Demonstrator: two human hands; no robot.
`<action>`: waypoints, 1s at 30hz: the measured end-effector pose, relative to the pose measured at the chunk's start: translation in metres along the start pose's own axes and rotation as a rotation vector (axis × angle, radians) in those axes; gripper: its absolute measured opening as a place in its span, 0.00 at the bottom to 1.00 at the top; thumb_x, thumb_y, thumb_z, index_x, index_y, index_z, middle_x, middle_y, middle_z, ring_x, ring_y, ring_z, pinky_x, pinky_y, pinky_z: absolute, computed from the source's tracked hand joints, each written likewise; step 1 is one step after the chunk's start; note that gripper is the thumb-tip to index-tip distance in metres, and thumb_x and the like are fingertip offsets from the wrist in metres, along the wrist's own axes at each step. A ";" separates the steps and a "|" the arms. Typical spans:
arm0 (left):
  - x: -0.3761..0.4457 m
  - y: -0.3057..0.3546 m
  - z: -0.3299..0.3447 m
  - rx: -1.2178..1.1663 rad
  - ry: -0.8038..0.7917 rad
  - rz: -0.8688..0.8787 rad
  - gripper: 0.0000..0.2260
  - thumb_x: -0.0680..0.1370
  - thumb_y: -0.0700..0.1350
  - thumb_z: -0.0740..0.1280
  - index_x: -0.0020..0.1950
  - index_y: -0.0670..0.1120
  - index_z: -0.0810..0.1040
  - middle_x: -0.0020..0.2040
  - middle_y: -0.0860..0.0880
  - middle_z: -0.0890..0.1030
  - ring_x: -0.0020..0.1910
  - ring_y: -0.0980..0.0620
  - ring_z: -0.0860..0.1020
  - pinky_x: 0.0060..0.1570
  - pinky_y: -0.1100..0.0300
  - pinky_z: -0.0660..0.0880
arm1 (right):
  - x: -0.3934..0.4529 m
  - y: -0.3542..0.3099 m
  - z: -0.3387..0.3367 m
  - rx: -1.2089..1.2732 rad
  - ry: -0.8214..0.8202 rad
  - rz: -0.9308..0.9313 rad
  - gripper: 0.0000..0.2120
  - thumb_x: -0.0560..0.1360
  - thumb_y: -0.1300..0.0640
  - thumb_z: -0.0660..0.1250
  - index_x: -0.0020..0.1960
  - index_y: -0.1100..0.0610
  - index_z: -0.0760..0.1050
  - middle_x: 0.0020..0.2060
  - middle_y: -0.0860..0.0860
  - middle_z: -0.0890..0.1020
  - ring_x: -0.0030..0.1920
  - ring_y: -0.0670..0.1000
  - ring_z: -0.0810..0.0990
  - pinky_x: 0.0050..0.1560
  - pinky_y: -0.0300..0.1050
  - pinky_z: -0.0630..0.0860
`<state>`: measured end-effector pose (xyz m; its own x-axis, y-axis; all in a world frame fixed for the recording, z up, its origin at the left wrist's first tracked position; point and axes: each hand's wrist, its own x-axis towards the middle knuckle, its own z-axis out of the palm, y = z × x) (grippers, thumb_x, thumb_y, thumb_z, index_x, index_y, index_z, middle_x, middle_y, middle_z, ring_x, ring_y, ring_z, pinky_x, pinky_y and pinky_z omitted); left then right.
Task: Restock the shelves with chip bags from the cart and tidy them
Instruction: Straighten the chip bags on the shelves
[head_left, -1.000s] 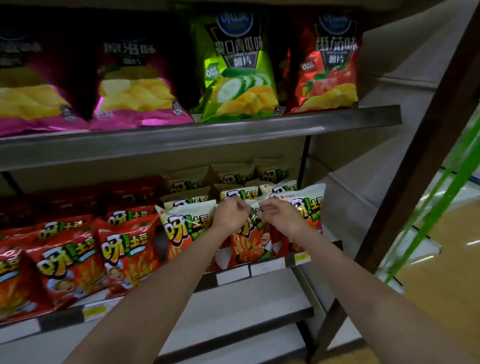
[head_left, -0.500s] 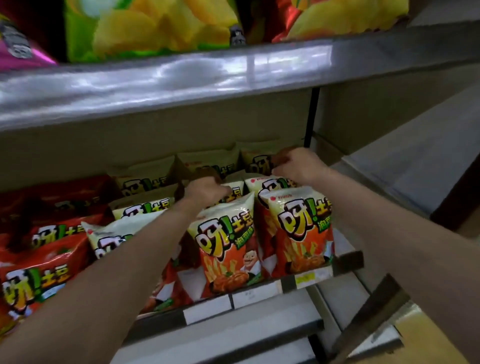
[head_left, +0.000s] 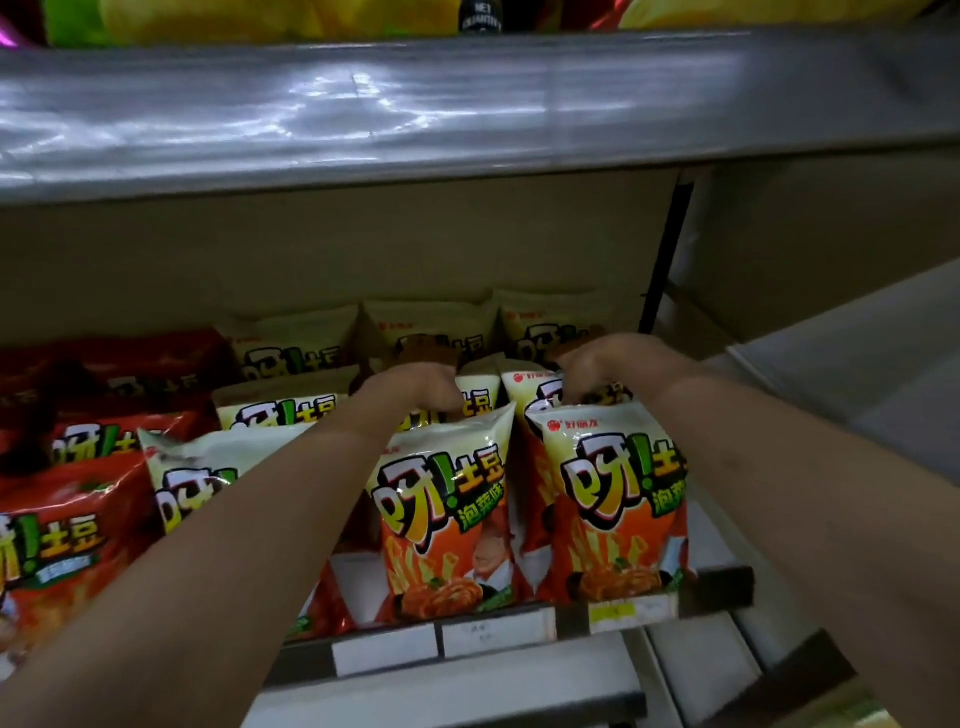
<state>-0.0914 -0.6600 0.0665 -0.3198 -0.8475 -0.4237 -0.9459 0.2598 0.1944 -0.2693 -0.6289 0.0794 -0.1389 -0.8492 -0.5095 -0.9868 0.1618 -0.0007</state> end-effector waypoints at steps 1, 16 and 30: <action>0.000 0.000 0.000 -0.009 -0.012 -0.008 0.19 0.79 0.42 0.64 0.68 0.39 0.68 0.67 0.41 0.71 0.58 0.45 0.72 0.55 0.56 0.70 | 0.003 0.000 -0.001 -0.003 -0.018 -0.010 0.32 0.75 0.53 0.67 0.76 0.52 0.59 0.74 0.54 0.63 0.72 0.58 0.64 0.70 0.58 0.66; -0.036 0.006 0.006 -0.021 0.308 -0.036 0.10 0.78 0.45 0.64 0.57 0.43 0.75 0.58 0.43 0.77 0.60 0.43 0.74 0.51 0.55 0.69 | -0.039 0.016 0.008 0.069 0.354 -0.050 0.28 0.77 0.48 0.66 0.73 0.55 0.63 0.67 0.59 0.70 0.66 0.60 0.70 0.63 0.50 0.69; -0.012 0.005 0.006 0.190 0.402 0.000 0.36 0.72 0.56 0.73 0.74 0.50 0.60 0.71 0.41 0.64 0.72 0.39 0.60 0.71 0.45 0.57 | -0.021 0.007 0.002 0.142 0.239 -0.025 0.34 0.77 0.47 0.66 0.77 0.55 0.56 0.74 0.57 0.61 0.73 0.59 0.62 0.69 0.48 0.64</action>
<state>-0.0925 -0.6460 0.0673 -0.3083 -0.9505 -0.0387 -0.9513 0.3081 0.0119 -0.2736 -0.6092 0.0885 -0.1473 -0.9454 -0.2907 -0.9710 0.1942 -0.1395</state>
